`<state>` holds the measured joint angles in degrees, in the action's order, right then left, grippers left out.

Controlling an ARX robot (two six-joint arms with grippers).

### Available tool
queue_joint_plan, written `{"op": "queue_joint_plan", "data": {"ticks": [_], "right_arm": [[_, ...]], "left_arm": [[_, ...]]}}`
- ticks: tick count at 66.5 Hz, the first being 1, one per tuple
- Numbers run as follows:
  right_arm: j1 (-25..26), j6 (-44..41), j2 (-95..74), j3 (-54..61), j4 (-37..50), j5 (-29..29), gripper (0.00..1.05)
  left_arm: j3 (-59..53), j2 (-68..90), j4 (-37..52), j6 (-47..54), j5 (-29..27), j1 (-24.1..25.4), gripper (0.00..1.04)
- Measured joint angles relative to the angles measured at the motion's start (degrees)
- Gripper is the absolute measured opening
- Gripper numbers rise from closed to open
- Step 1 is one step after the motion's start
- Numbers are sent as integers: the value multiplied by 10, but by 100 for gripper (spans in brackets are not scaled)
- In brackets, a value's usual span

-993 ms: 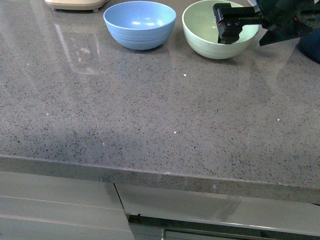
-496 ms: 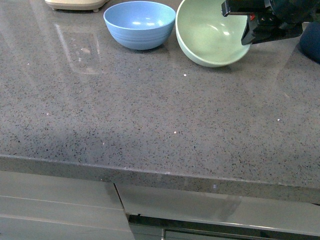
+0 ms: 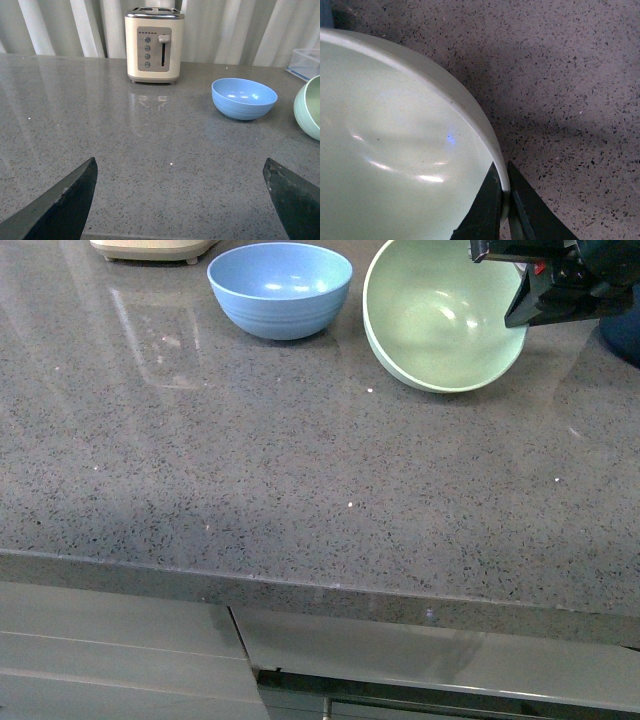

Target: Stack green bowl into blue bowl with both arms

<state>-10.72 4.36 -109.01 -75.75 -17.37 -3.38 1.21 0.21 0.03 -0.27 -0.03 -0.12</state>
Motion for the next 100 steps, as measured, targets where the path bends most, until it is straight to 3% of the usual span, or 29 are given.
{"op": "queue_joint_plan", "data": {"ticks": [16, 30, 46, 100], "right_arm": [[2, -12, -1, -32, -35, -4, 1], [-14, -45, -88, -287, -139, -20, 1], [-43, -68, -142, -453, -208, -23, 1], [-123, -80, -183, -460, -212, -30, 1]], "left_arm": [[0, 0, 0, 0, 0, 0, 98], [0, 0, 0, 0, 0, 0, 98], [0, 0, 0, 0, 0, 0, 98], [0, 0, 0, 0, 0, 0, 98]]}}
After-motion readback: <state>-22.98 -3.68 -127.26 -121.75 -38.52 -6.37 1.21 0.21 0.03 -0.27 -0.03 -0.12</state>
